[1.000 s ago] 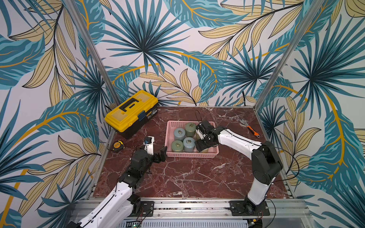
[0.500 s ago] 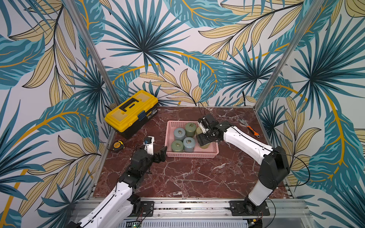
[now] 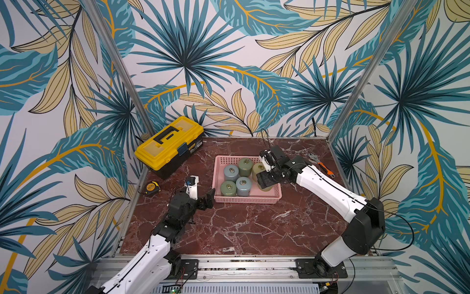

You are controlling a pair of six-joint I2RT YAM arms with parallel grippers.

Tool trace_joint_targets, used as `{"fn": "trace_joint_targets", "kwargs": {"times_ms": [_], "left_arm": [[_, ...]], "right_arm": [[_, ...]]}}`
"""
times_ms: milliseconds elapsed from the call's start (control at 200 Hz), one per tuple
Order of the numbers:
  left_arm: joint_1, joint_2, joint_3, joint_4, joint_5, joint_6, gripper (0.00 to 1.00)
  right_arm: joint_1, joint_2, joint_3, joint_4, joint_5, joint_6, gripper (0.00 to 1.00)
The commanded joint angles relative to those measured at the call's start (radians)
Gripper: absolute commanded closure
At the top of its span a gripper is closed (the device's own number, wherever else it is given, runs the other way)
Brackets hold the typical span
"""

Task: Take the tea canister out of the basket
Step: Pick up the tea canister from the basket, then place the tea canister at the center of the board.

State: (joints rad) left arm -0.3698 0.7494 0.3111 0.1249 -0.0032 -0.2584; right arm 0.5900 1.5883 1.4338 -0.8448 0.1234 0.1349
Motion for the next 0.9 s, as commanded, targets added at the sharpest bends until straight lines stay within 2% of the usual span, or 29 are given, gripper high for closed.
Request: {"fn": "trace_joint_targets", "kwargs": {"times_ms": [0,340,896], "left_arm": [[-0.001,-0.021,-0.003,0.018,0.002,0.002,0.00],[0.000,-0.044,-0.007,0.007,-0.008,0.004,0.00],[0.000,-0.044,-0.007,0.007,-0.019,0.012,0.00]], "right_arm": [[0.025,-0.077,-0.041,0.010,-0.013,0.038,0.45],[0.121,-0.205,-0.146,0.007,-0.011,0.108,0.45],[0.414,-0.289,-0.243,-0.004,0.062,0.270,0.45]]}}
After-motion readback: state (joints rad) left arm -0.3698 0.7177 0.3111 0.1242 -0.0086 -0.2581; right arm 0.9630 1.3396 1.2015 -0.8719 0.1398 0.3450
